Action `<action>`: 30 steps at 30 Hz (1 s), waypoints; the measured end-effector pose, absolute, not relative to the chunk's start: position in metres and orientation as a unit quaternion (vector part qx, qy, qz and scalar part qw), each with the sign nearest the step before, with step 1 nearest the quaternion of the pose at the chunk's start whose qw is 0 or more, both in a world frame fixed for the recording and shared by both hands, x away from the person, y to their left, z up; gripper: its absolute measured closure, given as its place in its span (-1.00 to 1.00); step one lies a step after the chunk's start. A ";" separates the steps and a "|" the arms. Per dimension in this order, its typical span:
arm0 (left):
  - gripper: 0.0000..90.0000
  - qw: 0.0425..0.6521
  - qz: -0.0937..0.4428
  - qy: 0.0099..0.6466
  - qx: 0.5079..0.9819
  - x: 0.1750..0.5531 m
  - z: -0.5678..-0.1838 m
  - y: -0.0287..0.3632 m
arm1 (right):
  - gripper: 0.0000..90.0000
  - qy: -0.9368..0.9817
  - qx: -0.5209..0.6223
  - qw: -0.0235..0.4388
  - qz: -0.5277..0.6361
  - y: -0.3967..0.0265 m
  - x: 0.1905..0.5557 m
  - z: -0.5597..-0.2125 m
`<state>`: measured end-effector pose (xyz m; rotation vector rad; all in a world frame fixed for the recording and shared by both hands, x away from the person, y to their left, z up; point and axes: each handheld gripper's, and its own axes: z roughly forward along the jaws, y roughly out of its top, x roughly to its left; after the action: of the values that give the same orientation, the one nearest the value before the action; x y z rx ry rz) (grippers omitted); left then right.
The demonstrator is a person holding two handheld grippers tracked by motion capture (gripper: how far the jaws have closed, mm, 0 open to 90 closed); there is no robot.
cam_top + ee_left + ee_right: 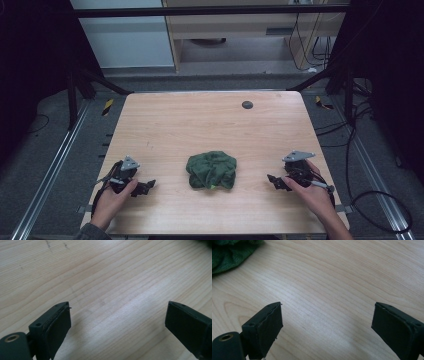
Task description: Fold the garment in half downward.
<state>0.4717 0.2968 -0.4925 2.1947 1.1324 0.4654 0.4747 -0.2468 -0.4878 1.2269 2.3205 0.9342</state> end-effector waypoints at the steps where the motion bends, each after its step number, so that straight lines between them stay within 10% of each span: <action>1: -0.86 0.309 0.177 0.430 0.830 0.473 -0.493 0.298 | -0.79 0.819 0.435 0.177 0.330 -0.247 0.476 -0.488; 30: -1.00 0.330 0.199 0.448 0.807 0.498 -0.508 0.300 | -0.93 0.764 0.509 0.217 0.331 -0.243 0.508 -0.512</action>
<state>0.4983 0.3003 -0.5082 2.1095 1.1708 0.5205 0.5085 -0.2434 -0.5118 1.4084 2.1172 0.9171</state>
